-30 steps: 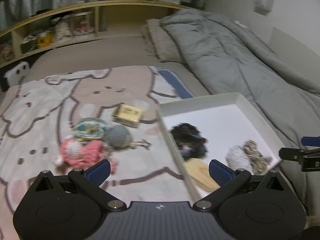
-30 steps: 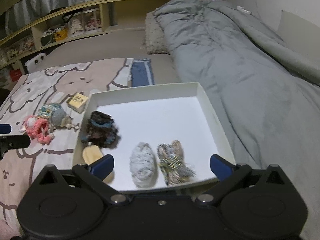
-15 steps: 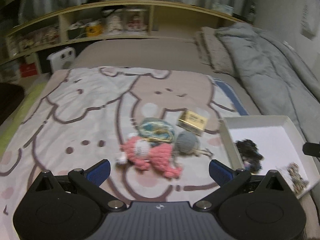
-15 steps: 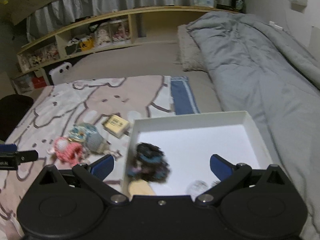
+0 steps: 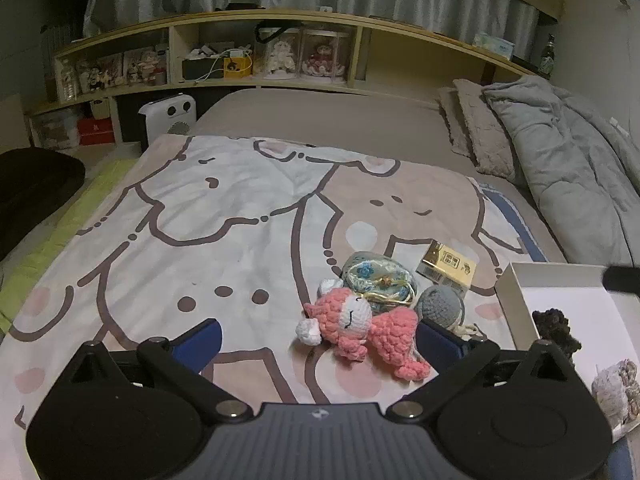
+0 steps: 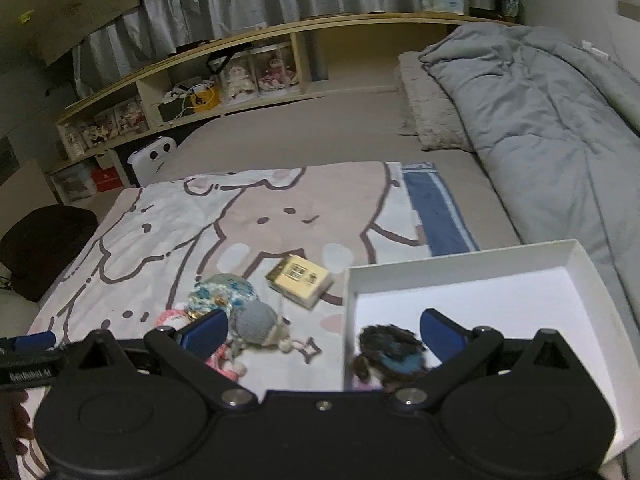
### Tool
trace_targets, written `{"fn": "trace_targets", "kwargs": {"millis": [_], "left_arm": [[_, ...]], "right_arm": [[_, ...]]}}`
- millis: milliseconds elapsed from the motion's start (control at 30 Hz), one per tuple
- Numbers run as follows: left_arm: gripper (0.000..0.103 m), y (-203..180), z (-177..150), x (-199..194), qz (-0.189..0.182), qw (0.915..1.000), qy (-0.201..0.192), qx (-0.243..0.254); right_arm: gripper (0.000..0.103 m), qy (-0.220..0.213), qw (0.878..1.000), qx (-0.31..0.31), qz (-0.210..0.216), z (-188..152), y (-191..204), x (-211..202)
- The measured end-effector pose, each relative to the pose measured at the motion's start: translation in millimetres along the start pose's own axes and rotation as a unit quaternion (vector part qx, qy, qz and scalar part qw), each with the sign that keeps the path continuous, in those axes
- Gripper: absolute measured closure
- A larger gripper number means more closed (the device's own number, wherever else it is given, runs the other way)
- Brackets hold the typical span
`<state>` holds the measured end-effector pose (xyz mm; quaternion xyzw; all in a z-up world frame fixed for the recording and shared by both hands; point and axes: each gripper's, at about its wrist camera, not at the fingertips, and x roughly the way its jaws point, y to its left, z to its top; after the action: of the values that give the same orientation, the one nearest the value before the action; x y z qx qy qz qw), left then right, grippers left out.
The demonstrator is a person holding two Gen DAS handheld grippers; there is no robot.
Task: Organize objects
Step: 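Withdraw both tools from the box toward the remaining toys on the blanket, then grasp the pink crochet bunny with the left tool while the right tool grasps the grey crochet doll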
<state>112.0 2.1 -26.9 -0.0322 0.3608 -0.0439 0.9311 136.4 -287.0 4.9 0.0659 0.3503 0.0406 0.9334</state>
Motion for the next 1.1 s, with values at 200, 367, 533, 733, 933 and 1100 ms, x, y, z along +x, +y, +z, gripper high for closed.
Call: {"fn": "trace_targets", "kwargs": {"millis": [200, 367, 533, 733, 933, 1100], "left_arm": [[0.017, -8.9, -9.8, 10.1, -0.045, 0.9989, 0.013, 0.004], [0.019, -22.3, -17.9, 20.6, -0.064, 0.9979, 0.011, 0.008], [0.022, -32.0, -26.1, 37.4, -0.067, 0.9976, 0.014, -0.003], [0.033, -38.1, -31.6, 59.5, -0.075, 0.9968, 0.027, 0.001], [0.042, -36.2, -34.0, 79.2, -0.096, 0.9943, 0.041, -0.023], [0.044, -35.4, -33.2, 87.8, -0.109, 0.9929, 0.038, -0.03]], "right_arm": [[0.0, 0.012, 1.0, 0.002, 0.022, 5.9, 17.9, 24.7], [0.0, 0.013, 0.999, 0.005, 0.048, 10.4, 25.4, 46.9], [0.0, 0.008, 0.997, 0.034, 0.066, 9.3, 27.7, 71.1], [0.0, 0.019, 0.996, 0.031, 0.085, -5.8, 30.8, 99.3], [0.01, 0.048, 0.994, 0.035, 0.097, -18.9, 27.8, 129.4], [0.021, 0.038, 0.995, -0.014, 0.088, -25.4, 36.1, 145.2]]}}
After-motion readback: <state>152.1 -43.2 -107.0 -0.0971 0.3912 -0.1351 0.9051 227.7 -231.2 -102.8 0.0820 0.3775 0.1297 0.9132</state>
